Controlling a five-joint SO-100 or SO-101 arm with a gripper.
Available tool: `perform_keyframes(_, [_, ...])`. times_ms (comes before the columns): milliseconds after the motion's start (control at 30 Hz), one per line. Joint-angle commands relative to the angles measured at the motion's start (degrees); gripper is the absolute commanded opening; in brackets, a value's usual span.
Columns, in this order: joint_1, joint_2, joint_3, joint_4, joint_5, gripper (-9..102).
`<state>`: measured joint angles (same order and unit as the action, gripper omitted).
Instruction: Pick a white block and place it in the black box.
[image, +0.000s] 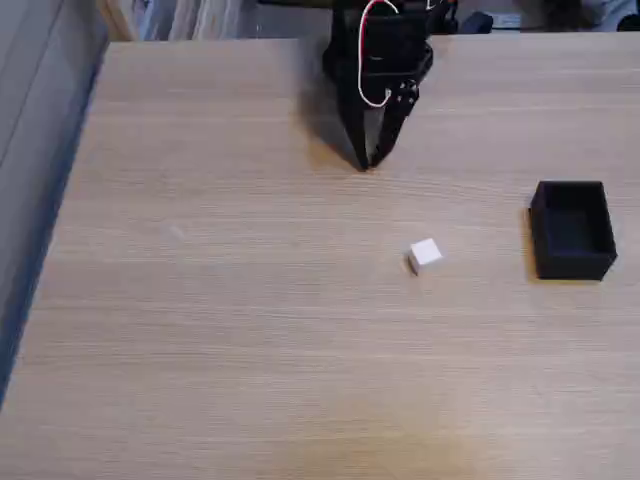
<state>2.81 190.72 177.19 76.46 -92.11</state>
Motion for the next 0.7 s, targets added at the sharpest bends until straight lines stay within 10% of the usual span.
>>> perform_keyframes(0, [1.05, 0.18, 0.79, 0.79, 0.00, 0])
perform_keyframes(667, [1.58, 0.18, 0.79, 0.79, 0.09, 0])
